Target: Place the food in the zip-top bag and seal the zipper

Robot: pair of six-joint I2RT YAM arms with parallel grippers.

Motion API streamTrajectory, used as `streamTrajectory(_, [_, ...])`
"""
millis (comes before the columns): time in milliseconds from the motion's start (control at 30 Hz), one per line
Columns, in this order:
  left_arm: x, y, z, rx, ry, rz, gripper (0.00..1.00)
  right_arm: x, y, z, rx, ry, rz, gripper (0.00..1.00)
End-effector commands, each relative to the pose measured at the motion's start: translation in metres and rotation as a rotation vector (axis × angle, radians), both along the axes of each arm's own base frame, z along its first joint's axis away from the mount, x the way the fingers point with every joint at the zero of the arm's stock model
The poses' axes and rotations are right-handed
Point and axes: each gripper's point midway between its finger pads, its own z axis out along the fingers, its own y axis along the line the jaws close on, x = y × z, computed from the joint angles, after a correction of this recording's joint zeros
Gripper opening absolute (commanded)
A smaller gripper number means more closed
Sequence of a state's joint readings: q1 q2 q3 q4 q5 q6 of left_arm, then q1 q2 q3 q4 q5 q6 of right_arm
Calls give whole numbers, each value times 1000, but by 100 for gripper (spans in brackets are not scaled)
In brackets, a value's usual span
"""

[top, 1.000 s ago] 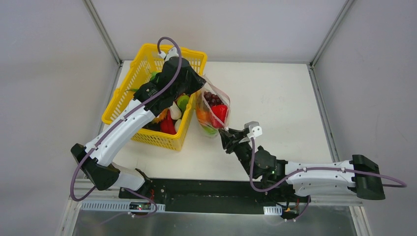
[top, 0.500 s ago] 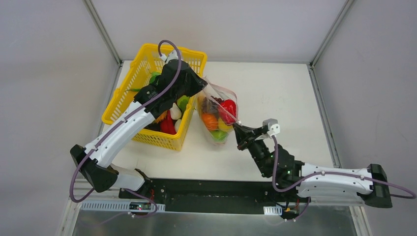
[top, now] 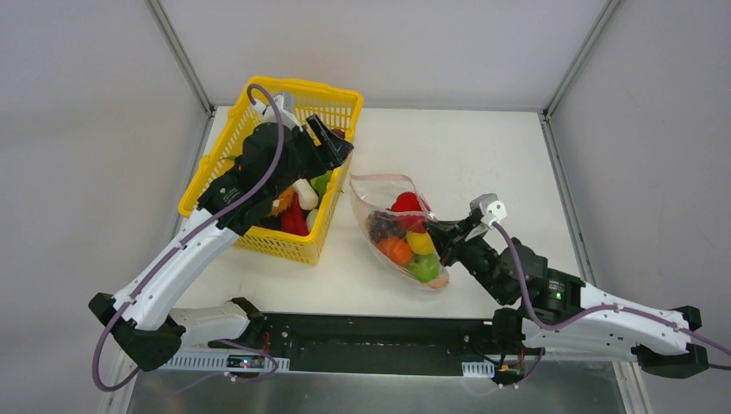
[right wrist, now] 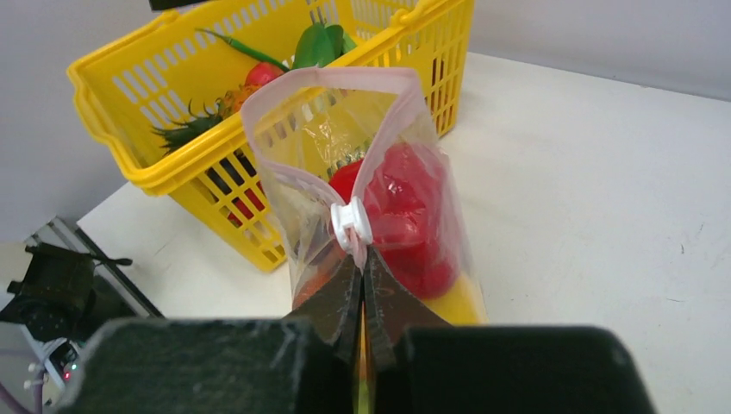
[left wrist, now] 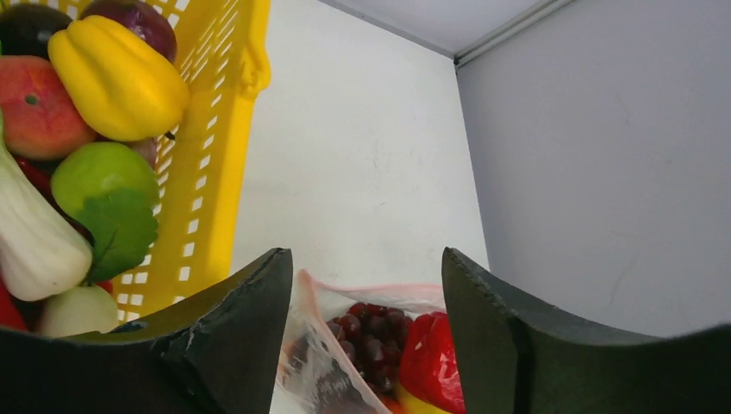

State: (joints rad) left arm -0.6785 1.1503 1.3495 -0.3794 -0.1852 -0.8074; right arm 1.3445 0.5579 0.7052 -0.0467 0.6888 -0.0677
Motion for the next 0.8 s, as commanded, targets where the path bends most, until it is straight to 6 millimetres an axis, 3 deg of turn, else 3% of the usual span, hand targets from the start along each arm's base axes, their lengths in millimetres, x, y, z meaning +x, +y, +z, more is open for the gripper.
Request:
streamTrajectory(0, [-15, -2, 21, 101, -153, -152, 71, -12, 3, 2, -71, 29, 88, 0])
streamTrajectory(133, [-36, -29, 36, 166, -299, -414, 88, -22, 8, 9, -82, 38, 165, 0])
streamTrajectory(367, [-94, -83, 73, 162, -569, -922, 89, -35, 17, 25, -119, 50, 267, 0])
streamTrajectory(567, [-138, -114, 51, 354, -720, -1176, 89, -33, 19, 23, -164, 83, 279, 0])
streamTrajectory(767, [-155, -121, 24, 371, -733, -1302, 86, -13, 18, 15, -156, 148, 264, 0])
